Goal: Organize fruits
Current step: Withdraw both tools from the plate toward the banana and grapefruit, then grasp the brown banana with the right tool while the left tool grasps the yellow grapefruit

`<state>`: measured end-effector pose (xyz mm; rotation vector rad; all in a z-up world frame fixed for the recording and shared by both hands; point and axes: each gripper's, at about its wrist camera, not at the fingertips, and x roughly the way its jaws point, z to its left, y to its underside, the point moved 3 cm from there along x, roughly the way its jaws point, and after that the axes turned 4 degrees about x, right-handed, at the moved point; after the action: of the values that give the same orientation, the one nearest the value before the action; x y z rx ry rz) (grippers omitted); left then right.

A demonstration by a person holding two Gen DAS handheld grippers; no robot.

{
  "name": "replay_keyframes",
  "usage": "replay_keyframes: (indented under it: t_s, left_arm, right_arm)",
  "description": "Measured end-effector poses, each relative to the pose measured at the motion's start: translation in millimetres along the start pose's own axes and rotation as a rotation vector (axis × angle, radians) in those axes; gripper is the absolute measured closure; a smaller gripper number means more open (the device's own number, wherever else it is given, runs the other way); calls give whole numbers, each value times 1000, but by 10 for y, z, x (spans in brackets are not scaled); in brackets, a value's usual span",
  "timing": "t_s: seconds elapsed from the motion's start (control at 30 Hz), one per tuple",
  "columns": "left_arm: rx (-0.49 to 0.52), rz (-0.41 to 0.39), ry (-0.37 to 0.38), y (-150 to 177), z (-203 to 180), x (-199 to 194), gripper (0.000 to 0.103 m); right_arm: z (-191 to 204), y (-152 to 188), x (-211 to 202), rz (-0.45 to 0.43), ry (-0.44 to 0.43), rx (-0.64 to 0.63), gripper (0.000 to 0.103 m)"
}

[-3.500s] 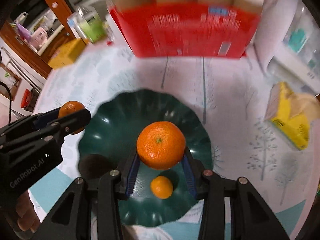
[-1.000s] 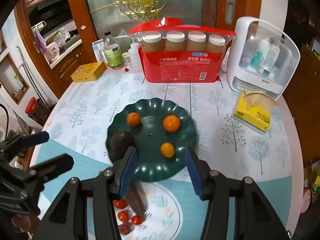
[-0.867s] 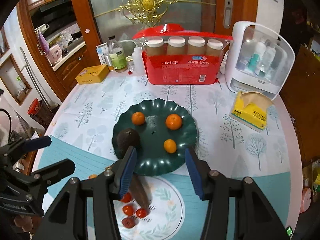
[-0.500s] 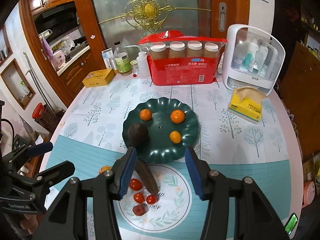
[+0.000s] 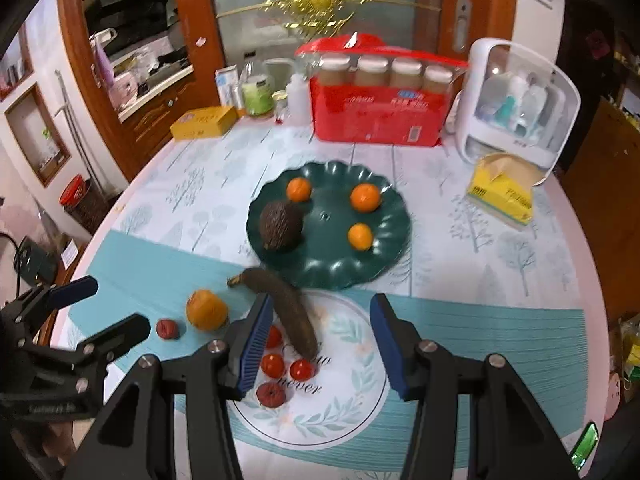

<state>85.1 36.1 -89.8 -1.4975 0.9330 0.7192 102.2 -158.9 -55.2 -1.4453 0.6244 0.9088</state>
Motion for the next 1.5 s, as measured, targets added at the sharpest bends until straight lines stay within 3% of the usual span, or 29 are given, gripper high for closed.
replay_keyframes:
  t_s: [0.13,0.43,0.63,1.0,1.13,1.5]
  left_arm:
    - [-40,42,-2,123,118,230,4]
    - [-83,131,-34,308,315,702,5]
    - [-101,150,-31,249,316,910,5]
    - [-4,117,-37,-52,75,1168,10]
    - [-23,136,-24,-70,85,1269,18]
    - [-68,167,-11,-51,199,1410,21]
  right_arm:
    - [32,208,212,23,-24,-31,52]
    - [-44,591,785,185,-86,4,52]
    - [0,473,985,180,-85,-26,52]
    - [182,141,1469,204,-108,-83,55]
    - [235,121,1577,219,-127,-98,58]
    - [301,99,1669,250,-173,-117,59]
